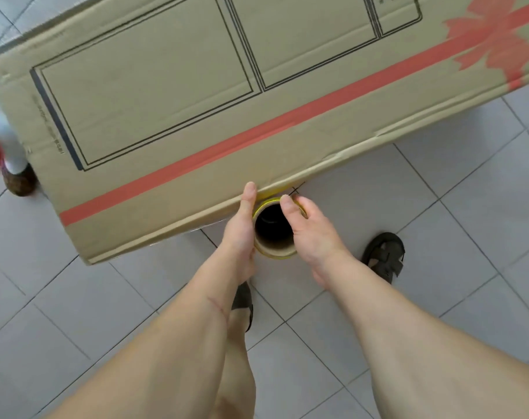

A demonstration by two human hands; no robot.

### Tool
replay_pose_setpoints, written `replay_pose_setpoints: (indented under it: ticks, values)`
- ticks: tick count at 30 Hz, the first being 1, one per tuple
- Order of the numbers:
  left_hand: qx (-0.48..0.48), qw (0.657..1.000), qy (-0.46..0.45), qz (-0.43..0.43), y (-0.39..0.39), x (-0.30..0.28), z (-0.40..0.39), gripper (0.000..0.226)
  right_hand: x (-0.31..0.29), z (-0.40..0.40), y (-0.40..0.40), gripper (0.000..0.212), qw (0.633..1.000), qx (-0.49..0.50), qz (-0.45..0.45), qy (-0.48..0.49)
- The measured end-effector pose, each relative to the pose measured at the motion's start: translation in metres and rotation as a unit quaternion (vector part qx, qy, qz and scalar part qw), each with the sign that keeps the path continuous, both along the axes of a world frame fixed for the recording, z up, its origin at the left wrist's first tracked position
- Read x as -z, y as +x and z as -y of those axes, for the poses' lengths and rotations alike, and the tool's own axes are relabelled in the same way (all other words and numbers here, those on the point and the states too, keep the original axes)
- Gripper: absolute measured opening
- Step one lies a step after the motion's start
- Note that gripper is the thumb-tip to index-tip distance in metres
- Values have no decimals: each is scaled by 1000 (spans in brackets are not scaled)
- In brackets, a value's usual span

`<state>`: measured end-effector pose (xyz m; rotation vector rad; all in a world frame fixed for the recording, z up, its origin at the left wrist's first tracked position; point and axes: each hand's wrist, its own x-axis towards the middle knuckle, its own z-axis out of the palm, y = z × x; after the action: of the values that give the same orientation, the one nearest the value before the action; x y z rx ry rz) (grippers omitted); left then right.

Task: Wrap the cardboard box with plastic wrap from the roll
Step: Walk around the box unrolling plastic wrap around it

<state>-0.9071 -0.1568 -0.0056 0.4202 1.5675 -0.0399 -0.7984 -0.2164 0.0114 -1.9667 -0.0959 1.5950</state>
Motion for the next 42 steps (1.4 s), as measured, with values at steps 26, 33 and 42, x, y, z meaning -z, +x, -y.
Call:
replay_pose_setpoints:
  ticks: [26, 33, 42]
  values:
    - [12, 1000, -17, -14, 66, 10, 11, 138, 7, 17, 66, 76, 1000, 23, 11, -10]
    - [6, 997, -47, 53, 88, -3, 9, 101, 6, 25, 75, 73, 998, 57, -6, 12]
    - [-7, 1000, 1, -26, 120, -10, 15, 86, 2, 19, 112, 70, 999, 17, -40, -3]
